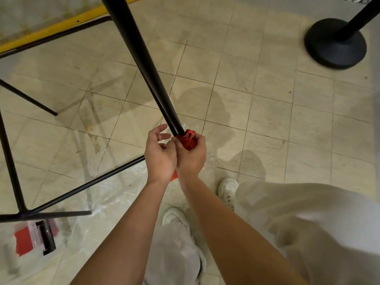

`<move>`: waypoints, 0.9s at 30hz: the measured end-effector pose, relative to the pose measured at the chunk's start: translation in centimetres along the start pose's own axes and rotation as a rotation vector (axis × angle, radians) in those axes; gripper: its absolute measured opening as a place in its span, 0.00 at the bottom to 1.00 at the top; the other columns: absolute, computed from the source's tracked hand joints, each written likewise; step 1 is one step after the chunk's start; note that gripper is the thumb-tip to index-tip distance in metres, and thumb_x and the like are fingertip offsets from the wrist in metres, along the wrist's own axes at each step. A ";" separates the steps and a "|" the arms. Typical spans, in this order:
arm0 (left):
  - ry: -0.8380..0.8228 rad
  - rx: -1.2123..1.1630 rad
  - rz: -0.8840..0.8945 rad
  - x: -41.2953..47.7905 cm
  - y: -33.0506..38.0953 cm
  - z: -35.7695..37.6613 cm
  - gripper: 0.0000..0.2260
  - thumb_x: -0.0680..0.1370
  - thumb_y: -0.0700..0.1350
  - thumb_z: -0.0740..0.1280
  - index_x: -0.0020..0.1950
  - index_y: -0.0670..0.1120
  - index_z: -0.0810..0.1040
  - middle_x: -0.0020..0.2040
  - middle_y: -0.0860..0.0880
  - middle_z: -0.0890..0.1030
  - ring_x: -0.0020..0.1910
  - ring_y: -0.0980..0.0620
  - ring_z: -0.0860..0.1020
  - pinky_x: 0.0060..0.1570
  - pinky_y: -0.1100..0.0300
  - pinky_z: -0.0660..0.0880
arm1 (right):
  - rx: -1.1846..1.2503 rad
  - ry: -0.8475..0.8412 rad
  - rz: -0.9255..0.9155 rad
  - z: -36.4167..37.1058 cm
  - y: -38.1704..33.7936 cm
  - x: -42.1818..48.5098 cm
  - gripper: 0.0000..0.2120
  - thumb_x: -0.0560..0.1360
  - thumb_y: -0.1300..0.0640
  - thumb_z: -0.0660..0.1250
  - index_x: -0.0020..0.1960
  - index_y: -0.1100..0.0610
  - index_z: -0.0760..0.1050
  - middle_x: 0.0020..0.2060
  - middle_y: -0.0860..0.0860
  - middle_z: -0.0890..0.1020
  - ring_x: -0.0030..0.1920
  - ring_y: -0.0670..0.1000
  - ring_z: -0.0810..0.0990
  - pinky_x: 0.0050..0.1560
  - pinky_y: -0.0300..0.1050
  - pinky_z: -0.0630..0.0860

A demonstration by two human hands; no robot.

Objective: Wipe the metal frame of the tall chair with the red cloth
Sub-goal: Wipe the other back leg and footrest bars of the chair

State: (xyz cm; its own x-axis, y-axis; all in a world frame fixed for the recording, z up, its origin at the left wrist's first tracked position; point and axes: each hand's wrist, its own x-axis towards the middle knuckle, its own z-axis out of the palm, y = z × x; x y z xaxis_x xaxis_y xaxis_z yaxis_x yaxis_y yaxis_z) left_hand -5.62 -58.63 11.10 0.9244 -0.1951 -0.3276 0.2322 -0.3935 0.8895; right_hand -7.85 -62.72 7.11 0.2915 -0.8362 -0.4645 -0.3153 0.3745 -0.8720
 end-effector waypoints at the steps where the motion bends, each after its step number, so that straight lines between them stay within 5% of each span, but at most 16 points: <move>1: 0.001 0.003 0.000 0.0 0.0 0.0 0.16 0.77 0.36 0.61 0.61 0.53 0.71 0.49 0.56 0.75 0.39 0.53 0.74 0.41 0.61 0.75 | -0.036 -0.010 -0.022 -0.1 -0.3 0.2 0.13 0.68 0.56 0.74 0.49 0.48 0.73 0.46 0.47 0.81 0.45 0.45 0.79 0.47 0.36 0.74; 6: 0.001 -0.007 -0.006 0.0 0.0 -0.2 0.17 0.77 0.34 0.60 0.60 0.53 0.71 0.48 0.55 0.76 0.41 0.55 0.75 0.35 0.74 0.72 | -0.151 -0.026 -0.077 -1.0 0.2 0.4 0.10 0.72 0.53 0.70 0.52 0.54 0.77 0.44 0.47 0.82 0.44 0.45 0.79 0.46 0.37 0.73; 11: 0.011 -0.005 0.001 0.1 0.2 -0.3 0.16 0.77 0.35 0.61 0.62 0.52 0.71 0.48 0.55 0.76 0.36 0.58 0.71 0.35 0.76 0.70 | 0.000 -0.060 0.102 -3.1 1.0 1.3 0.06 0.73 0.54 0.70 0.47 0.56 0.77 0.42 0.51 0.82 0.44 0.51 0.80 0.50 0.46 0.78; 17: 0.023 -0.011 -0.020 0.2 0.4 -0.1 0.16 0.78 0.36 0.61 0.61 0.54 0.71 0.47 0.58 0.75 0.40 0.57 0.75 0.42 0.63 0.75 | 0.162 -0.113 0.073 -1.3 0.3 0.6 0.09 0.69 0.57 0.74 0.41 0.53 0.73 0.40 0.52 0.80 0.42 0.52 0.80 0.48 0.49 0.79; 20: 0.010 -0.002 -0.024 0.2 0.1 -0.2 0.16 0.78 0.36 0.60 0.61 0.54 0.71 0.47 0.58 0.75 0.38 0.58 0.74 0.40 0.61 0.75 | 0.107 -0.073 0.057 -0.7 0.3 0.5 0.13 0.67 0.58 0.75 0.43 0.56 0.71 0.39 0.51 0.80 0.40 0.50 0.79 0.45 0.46 0.78; 27: -0.041 0.025 -0.027 0.1 -0.2 0.1 0.15 0.78 0.37 0.62 0.60 0.54 0.71 0.46 0.58 0.75 0.35 0.59 0.72 0.32 0.75 0.70 | -0.006 -0.132 -0.018 -1.9 0.4 1.8 0.09 0.69 0.60 0.73 0.39 0.55 0.73 0.31 0.44 0.76 0.33 0.42 0.74 0.40 0.37 0.72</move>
State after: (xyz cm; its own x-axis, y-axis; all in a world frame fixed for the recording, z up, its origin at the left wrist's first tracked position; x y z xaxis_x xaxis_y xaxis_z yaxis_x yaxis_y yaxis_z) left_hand -5.56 -58.70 10.88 0.9047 -0.2209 -0.3643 0.2484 -0.4212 0.8723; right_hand -9.10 -64.88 6.21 0.4132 -0.7825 -0.4657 -0.3146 0.3573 -0.8794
